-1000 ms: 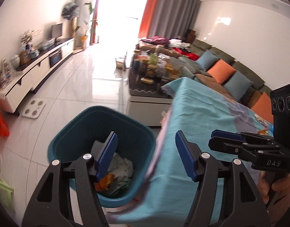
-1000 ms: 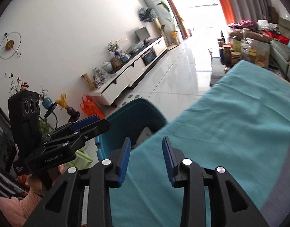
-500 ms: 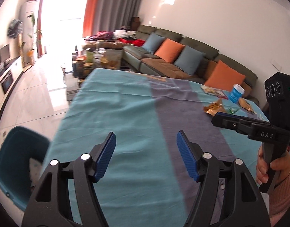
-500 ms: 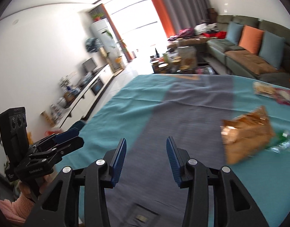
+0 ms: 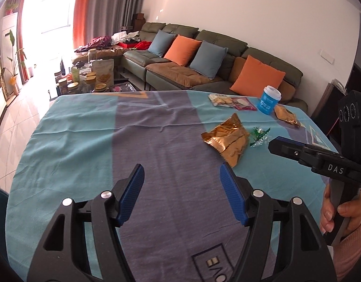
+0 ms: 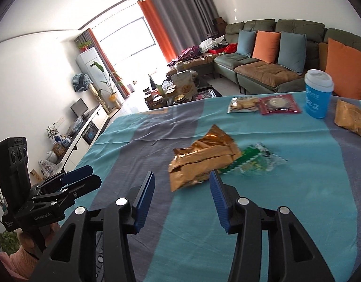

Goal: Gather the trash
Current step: 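Move both open grippers back over the table toward the gold bag, then grasp the gold snack bag with the left gripper while the right grasps the green-edged plastic bag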

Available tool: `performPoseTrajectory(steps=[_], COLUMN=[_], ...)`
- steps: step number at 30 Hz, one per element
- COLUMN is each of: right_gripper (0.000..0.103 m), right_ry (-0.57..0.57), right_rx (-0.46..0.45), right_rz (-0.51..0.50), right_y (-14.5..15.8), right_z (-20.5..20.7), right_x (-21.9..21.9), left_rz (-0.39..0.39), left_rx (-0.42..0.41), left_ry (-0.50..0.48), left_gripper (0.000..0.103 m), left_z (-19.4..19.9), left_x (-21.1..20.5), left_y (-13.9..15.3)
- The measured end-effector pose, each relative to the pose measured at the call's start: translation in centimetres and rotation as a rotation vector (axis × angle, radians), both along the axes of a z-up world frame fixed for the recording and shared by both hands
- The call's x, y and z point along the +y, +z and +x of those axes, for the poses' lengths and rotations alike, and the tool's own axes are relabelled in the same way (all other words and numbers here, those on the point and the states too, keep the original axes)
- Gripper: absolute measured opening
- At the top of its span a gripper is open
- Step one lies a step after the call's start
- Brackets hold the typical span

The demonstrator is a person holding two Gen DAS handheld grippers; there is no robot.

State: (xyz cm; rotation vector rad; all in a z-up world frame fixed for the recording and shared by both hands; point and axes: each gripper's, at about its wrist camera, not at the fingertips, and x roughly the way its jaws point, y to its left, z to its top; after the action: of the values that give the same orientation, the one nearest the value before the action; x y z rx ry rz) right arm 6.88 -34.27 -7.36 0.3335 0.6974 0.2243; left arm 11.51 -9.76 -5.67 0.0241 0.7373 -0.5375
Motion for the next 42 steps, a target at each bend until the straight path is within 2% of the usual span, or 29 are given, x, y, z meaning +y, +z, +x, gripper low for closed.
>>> performPoseTrajectory(steps=[17, 21, 29, 32, 34, 35, 36, 37, 38, 39, 40, 42], right_gripper=[0.052, 0.052, 0.053, 0.052, 0.048, 0.044, 0.035, 0.028, 0.025, 0.024, 0.023, 0.019], right_ry=[-0.126, -0.129, -0.120, -0.115, -0.114, -0.110, -0.107, -0.104, -0.098, -0.096, -0.096, -0.092], right_rx=[0.009, 0.026, 0.056, 0.064, 0.066, 0.068, 0.069, 0.070, 0.072, 0.071, 0.069, 0.067], right_rz=[-0.023, -0.037, -0.056, -0.056, -0.054, -0.053, -0.049, -0.044, -0.038, -0.038, -0.040, -0.041], right_y=[-0.7, -1.0, -1.9, -2.2, -2.4, -2.4, -2.4, -2.5, -2.6, -2.6, -2.6, -2.6], right_z=[0.3, 1.2, 3.1, 3.5, 3.6, 3.7, 3.7, 3.7, 3.7, 3.7, 3.7, 3.7], right_x=[-5.7, -6.3, -6.6, -6.6, -6.7, -6.7, -6.6, -6.7, -6.7, -6.7, -6.7, -6.7], left_rz=[0.025, 0.023, 0.033, 0.029, 0.020, 0.018, 0.017, 0.019, 0.024, 0.024, 0.020, 0.015], left_rx=[0.073, 0.116, 0.229, 0.228, 0.231, 0.230, 0.234, 0.239, 0.231, 0.231, 0.236, 0.233], left_ry=[-0.099, -0.128, -0.126, -0.130, -0.127, -0.127, -0.127, -0.125, -0.119, -0.120, -0.121, -0.118], left_gripper=[0.066, 0.066, 0.065, 0.065, 0.061, 0.054, 0.047, 0.045, 0.040, 0.032, 0.034, 0.029], left_z=[2.7, 4.0, 6.8, 7.2, 7.5, 7.6, 7.7, 7.8, 7.8, 7.8, 7.8, 7.7], left_x=[-5.9, -8.0, -10.8, -11.2, -11.4, -11.5, -11.7, -11.8, -11.9, -11.9, -11.9, -11.9], left_y=[-1.9, -2.6, -5.3, -5.5, -5.5, -5.6, -5.6, -5.8, -5.7, -5.7, -5.8, -5.8])
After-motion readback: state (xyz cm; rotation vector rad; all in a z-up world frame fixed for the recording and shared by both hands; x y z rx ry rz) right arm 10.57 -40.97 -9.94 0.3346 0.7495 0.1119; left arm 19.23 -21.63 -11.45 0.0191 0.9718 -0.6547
